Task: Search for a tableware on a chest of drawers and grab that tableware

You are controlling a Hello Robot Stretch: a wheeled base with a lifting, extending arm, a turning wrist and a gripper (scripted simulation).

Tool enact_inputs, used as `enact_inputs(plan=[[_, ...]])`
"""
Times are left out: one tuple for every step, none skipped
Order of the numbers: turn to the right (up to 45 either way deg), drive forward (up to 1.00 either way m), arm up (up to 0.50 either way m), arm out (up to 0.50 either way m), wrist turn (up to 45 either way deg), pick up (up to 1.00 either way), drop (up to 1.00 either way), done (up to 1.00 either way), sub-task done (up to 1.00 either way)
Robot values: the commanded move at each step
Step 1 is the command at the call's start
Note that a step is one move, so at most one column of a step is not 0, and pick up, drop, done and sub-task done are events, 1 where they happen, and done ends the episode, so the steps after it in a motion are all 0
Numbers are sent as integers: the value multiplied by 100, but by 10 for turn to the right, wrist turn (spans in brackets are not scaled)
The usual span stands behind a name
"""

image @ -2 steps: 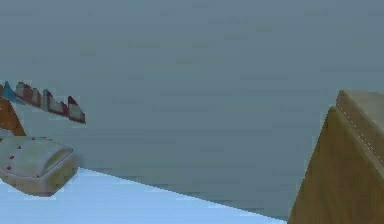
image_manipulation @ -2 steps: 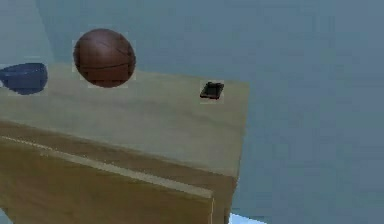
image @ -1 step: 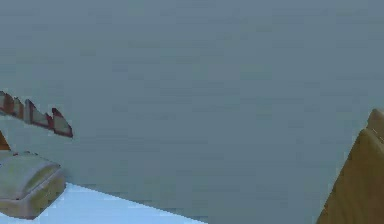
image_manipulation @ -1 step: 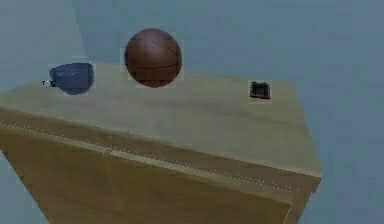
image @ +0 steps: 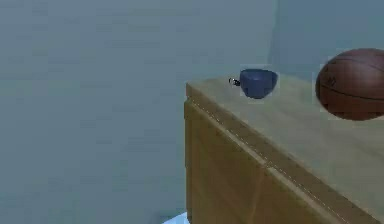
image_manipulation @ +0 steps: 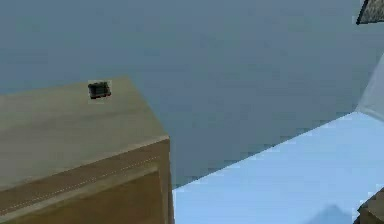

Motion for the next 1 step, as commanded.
enact_inputs(plan=[[390, 0, 0, 0, 0, 0, 0, 0, 0]])
